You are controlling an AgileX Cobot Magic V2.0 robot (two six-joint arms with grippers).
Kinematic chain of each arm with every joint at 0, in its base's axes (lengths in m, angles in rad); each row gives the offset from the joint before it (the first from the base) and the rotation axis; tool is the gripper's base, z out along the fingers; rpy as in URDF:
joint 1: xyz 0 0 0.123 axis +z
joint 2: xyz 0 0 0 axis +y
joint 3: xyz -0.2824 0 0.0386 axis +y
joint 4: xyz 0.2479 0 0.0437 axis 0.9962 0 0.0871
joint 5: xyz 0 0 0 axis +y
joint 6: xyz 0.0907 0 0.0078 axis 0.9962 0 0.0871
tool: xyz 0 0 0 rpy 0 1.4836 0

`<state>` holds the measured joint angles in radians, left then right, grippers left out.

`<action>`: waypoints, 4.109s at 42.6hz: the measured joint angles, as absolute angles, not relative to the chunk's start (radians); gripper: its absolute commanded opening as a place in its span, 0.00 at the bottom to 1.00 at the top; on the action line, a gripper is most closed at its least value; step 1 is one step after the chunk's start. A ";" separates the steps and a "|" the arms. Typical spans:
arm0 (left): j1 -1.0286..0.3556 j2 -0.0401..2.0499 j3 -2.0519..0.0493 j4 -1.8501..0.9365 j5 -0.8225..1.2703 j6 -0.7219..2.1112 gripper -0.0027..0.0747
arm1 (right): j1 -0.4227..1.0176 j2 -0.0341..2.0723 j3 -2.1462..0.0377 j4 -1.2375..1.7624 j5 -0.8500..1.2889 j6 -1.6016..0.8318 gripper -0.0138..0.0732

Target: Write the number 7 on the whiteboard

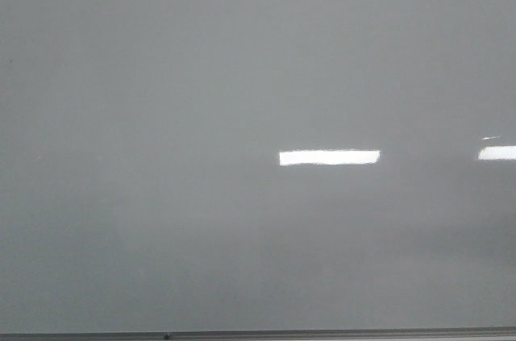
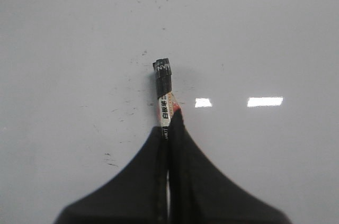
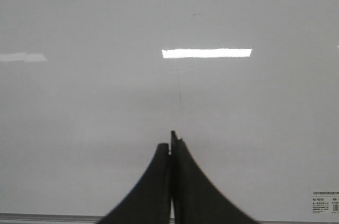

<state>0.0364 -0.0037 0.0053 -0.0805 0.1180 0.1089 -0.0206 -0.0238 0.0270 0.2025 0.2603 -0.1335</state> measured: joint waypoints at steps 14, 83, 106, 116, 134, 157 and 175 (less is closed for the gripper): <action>0.036 -0.004 0.005 -0.080 0.118 0.109 0.01 | -0.021 -0.024 0.027 0.202 0.260 -0.133 0.08; 0.036 0.147 -0.330 -0.077 0.203 0.109 0.01 | -0.021 0.145 -0.373 0.238 0.410 -0.133 0.09; 0.036 0.368 -0.390 -0.075 0.268 0.109 0.68 | -0.021 0.349 -0.450 0.238 0.428 -0.133 0.61; 0.036 0.372 -0.390 -0.075 0.268 0.109 0.86 | -0.021 0.349 -0.450 0.238 0.428 -0.133 0.84; 0.058 0.891 -0.524 -0.073 0.374 0.074 0.83 | -0.021 0.349 -0.450 0.238 0.428 -0.133 0.84; 0.086 1.433 -0.680 -0.073 0.190 0.072 0.80 | -0.021 0.349 -0.450 0.238 0.428 -0.133 0.84; 0.069 1.481 -0.681 -0.090 0.090 0.072 0.45 | -0.021 0.349 -0.450 0.238 0.428 -0.133 0.84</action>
<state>0.0694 1.4809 -0.6808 -0.0902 0.0896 0.0720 -0.0206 0.3491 -0.4502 0.2375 0.4283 -0.1335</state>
